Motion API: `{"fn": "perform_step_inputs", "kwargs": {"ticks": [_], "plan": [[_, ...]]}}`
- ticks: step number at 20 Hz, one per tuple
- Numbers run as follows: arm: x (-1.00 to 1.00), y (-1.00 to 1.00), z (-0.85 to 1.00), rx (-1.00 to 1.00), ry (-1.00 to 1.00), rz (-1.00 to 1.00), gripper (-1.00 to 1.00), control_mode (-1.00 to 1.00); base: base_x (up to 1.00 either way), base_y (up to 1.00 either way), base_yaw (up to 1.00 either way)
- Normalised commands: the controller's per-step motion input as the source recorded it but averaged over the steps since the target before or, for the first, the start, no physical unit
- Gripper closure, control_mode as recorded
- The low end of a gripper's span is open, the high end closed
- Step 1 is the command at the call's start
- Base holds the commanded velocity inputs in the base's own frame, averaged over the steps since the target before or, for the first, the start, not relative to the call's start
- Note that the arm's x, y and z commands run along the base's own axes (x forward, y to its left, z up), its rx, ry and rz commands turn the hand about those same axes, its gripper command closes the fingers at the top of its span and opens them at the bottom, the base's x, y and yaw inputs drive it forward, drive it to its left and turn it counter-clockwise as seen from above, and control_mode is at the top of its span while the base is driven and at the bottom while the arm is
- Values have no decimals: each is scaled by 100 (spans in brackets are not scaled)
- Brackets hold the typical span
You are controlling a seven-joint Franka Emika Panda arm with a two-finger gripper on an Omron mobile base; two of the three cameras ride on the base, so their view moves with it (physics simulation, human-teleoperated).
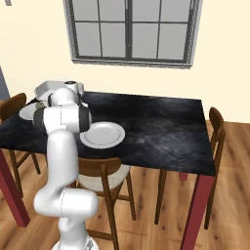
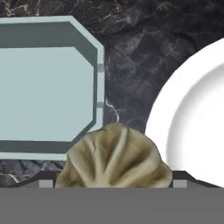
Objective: Place two dumplings into each of the tupperware containers and then place the containers in the fridge.
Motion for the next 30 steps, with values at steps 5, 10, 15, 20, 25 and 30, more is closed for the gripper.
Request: {"fn": "perform_step_inputs", "kwargs": {"ticks": [5,10,15,20,25,30], "plan": [[23,43,-1,12,-21,1,100,-100,0,0,0],[33,40,-3,4,-6,1,100,-100,0,0,0],[16,8,-21,0,-1,0,100,-100,0,0,0],[15,11,-14,0,0,0,100,-100,0,0,0],[18,12,-16,0,0,0,100,-100,0,0,0],[7,12,-15,0,0,0,-100,-100,0,0,0]]}}
